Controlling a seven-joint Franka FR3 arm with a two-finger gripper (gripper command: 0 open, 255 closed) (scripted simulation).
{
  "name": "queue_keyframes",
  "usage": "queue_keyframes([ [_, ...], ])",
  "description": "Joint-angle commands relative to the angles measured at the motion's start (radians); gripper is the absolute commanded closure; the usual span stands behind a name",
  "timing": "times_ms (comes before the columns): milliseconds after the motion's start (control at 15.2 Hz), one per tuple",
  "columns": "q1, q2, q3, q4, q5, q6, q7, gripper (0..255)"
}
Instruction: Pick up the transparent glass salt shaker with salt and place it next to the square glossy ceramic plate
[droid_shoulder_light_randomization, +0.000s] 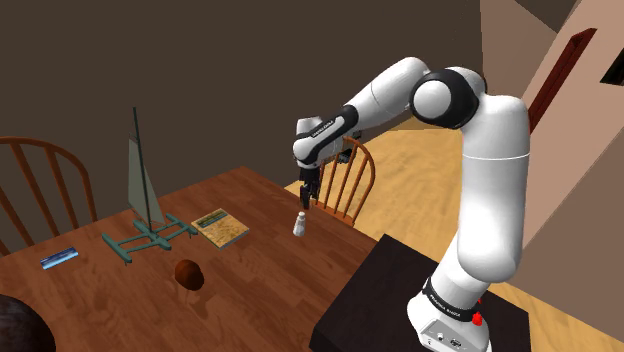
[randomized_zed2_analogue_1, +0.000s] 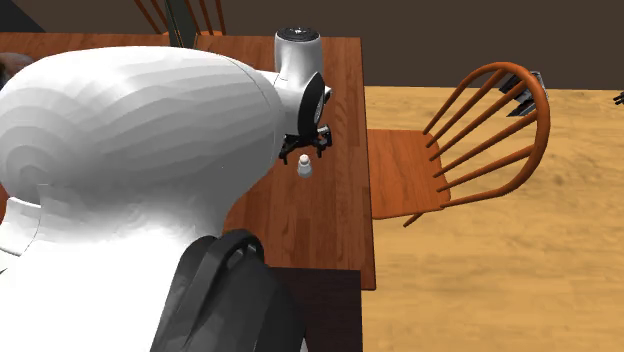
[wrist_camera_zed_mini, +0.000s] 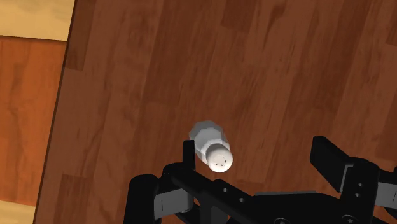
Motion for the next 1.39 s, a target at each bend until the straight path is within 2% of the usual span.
queue_keyframes([
  [0,-0.008,0.084,0.007,0.065,0.011,0.012,-0.014,0],
  [198,-0.021,0.2,0.017,0.167,0.023,0.017,-0.032,0],
  [726,-0.026,0.259,0.022,0.143,0.03,0.099,-0.037,0],
  [1254,-0.026,0.259,0.022,0.143,0.03,0.099,-0.037,0],
  [1320,-0.026,0.259,0.022,0.143,0.03,0.099,-0.037,255],
])
